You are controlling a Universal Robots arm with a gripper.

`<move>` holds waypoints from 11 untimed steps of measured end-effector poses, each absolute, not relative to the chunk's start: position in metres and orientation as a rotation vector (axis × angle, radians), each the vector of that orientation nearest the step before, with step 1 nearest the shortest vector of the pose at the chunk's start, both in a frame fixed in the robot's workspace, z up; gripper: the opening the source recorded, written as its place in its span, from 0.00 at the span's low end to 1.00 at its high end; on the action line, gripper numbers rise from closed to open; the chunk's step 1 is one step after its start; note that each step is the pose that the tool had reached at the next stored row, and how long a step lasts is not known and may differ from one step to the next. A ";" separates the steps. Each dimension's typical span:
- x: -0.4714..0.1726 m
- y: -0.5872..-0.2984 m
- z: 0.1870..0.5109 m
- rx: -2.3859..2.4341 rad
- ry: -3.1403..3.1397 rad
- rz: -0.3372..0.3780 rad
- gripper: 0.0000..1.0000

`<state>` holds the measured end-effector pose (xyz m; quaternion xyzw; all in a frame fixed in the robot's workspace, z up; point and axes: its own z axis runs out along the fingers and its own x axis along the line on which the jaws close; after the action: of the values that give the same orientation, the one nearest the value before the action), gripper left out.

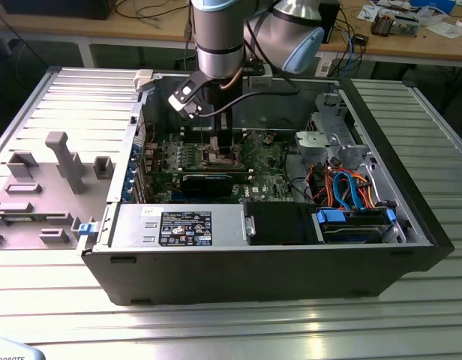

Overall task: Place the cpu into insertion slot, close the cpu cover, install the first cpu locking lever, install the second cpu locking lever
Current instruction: 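Place the cpu into insertion slot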

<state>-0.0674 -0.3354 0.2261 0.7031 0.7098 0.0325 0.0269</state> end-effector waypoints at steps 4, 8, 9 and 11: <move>-0.067 -0.337 0.217 2.172 2.193 0.101 0.54; -0.067 -0.338 0.211 2.172 2.193 0.101 0.54; -0.067 -0.338 0.211 2.172 2.193 0.101 0.54; -0.067 -0.338 0.211 2.172 2.193 0.101 0.54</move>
<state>-0.0674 -0.3384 0.2111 0.7030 0.7099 0.0325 0.0268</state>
